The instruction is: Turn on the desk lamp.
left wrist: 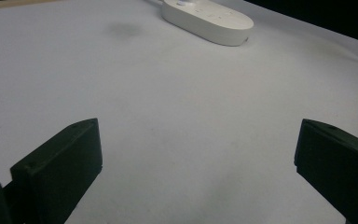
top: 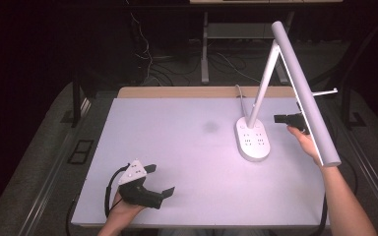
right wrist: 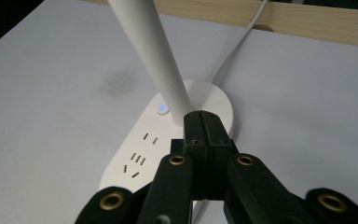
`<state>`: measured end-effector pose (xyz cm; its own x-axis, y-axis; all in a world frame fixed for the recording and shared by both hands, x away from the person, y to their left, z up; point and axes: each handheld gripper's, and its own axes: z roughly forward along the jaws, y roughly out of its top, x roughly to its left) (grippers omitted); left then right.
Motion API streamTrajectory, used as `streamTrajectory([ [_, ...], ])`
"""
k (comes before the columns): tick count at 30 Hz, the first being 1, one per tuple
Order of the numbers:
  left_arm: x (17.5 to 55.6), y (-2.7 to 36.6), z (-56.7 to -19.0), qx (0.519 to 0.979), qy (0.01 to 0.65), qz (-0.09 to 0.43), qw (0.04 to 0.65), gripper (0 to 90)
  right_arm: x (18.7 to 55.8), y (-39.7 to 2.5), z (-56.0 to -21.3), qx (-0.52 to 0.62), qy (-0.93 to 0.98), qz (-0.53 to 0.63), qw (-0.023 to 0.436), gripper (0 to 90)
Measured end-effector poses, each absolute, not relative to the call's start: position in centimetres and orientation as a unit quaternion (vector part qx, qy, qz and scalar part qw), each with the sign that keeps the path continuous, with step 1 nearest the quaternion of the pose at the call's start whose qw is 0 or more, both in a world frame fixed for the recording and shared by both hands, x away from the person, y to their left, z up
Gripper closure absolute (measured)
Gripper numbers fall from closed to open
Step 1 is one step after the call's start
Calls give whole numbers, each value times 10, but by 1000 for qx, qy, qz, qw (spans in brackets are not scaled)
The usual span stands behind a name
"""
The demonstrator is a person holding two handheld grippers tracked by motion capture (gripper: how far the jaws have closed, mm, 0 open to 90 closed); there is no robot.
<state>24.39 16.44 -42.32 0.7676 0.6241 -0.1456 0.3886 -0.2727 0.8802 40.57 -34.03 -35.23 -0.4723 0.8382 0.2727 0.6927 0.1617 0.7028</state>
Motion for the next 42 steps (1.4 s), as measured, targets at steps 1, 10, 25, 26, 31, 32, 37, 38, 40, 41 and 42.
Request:
streamTrajectory([
  [1, 244, 165, -423, 789, 320, 115, 511, 0, 403, -340, -351, 505, 756, 406, 91, 897],
  [10, 245, 165, -423, 791, 312, 113, 514, 0, 373, -334, -341, 509, 747, 418, 89, 893],
  [25, 243, 164, -421, 789, 310, 113, 518, 0, 336, -319, -336, 488, 743, 452, 66, 260],
  [26, 243, 164, -421, 790, 309, 114, 518, 0, 331, -315, -338, 480, 750, 451, 68, 166],
  [31, 243, 164, -421, 789, 309, 114, 518, 0, 322, -310, -345, 470, 754, 453, 72, 0],
  [32, 243, 164, -421, 789, 308, 114, 519, 0, 320, -309, -347, 468, 756, 451, 76, 1],
  [37, 242, 163, -421, 790, 307, 114, 519, 0, 309, -307, -358, 463, 753, 462, 77, 1],
  [38, 242, 163, -421, 790, 307, 114, 519, 0, 307, -307, -361, 464, 752, 462, 73, 1],
  [40, 242, 163, -421, 790, 307, 113, 518, 0, 303, -307, -365, 464, 750, 465, 71, 1],
  [41, 243, 163, -421, 790, 306, 113, 518, 0, 301, -307, -368, 464, 751, 465, 70, 1],
  [42, 242, 163, -421, 790, 307, 113, 518, 0, 299, -307, -370, 466, 749, 466, 69, 1],
])
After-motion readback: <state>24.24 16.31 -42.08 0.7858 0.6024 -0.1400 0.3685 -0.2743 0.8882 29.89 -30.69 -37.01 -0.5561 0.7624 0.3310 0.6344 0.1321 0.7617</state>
